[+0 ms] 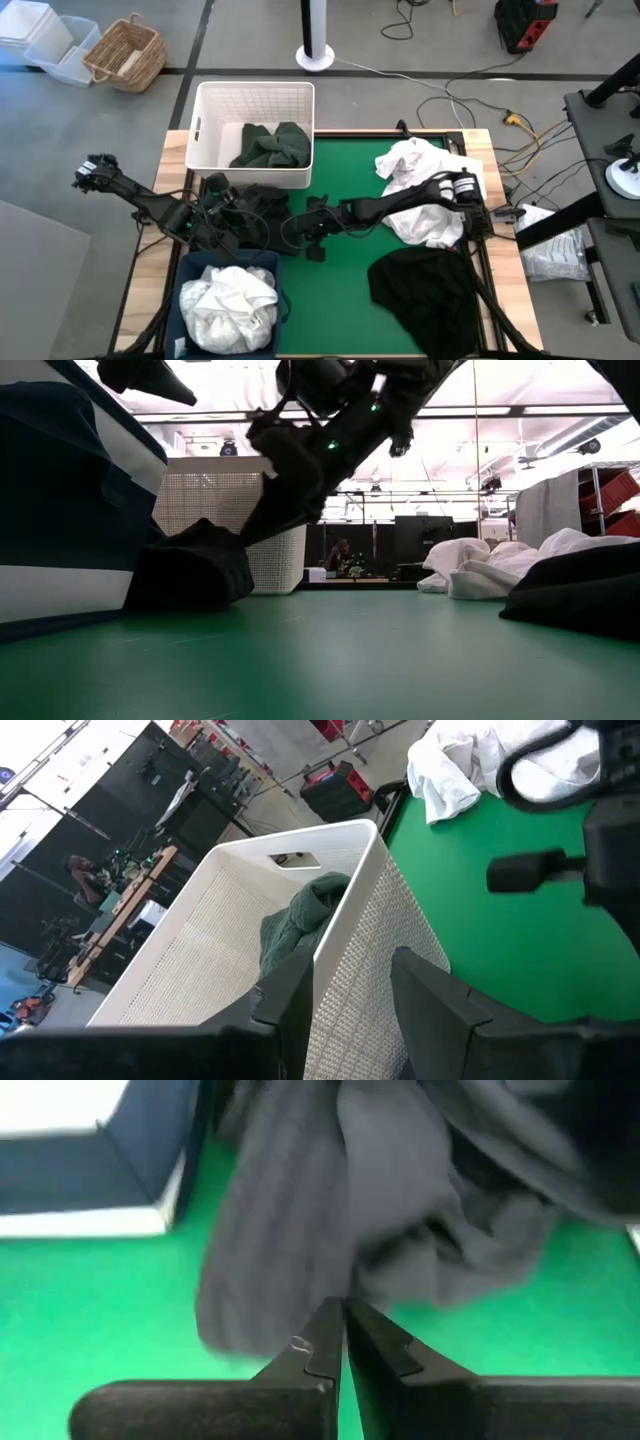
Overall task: Sort clothes
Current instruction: Put the black shorts into the white bin
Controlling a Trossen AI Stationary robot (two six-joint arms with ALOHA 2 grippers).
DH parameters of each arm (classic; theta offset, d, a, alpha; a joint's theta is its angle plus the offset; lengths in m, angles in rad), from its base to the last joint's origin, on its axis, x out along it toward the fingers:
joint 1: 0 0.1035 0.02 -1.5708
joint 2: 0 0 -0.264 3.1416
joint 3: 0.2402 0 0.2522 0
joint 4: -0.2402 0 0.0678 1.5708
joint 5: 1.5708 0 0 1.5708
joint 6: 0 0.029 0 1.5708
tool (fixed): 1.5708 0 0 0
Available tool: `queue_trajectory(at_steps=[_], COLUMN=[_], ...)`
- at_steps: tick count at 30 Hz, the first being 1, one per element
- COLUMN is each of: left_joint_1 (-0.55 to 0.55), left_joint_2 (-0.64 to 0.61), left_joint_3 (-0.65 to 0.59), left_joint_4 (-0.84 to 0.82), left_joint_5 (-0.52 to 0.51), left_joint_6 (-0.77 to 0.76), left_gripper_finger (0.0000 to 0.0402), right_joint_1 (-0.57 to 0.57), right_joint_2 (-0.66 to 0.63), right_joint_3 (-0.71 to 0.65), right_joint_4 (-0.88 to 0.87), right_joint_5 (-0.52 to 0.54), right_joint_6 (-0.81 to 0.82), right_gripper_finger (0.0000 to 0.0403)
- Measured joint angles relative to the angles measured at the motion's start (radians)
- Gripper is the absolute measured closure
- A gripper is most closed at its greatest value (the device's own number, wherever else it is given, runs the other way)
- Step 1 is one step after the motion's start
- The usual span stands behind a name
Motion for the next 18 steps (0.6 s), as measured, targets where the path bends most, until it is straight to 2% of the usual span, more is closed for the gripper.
queue_trajectory(at_steps=[4, 7, 13, 15, 18], left_joint_1=[0.000, 0.000, 0.001, 0.001, 0.000], left_joint_2=[0.000, 0.002, 0.005, 0.005, 0.005], left_joint_3=[0.000, 0.000, -0.001, -0.001, -0.001], left_joint_4=[0.001, 0.003, 0.007, 0.008, 0.008], left_joint_5=[0.000, -0.001, -0.003, -0.003, -0.003], left_joint_6=[-0.007, -0.007, -0.007, -0.007, -0.007], left_gripper_finger=[0.0284, 0.0284, 0.0284, 0.0284, 0.0284], right_joint_1=[0.011, 0.024, 0.026, 0.025, 0.022], right_joint_2=[-0.083, -0.152, -0.194, -0.180, -0.155], right_joint_3=[-0.019, -0.048, -0.109, -0.116, -0.117], right_joint_4=[-0.141, -0.152, -0.029, 0.022, 0.079], right_joint_5=[0.080, 0.129, 0.120, 0.117, 0.045], right_joint_6=[-0.007, -0.006, -0.017, -0.051, -0.077], right_gripper_finger=[0.0394, 0.0394, 0.0384, 0.0373, 0.0342])
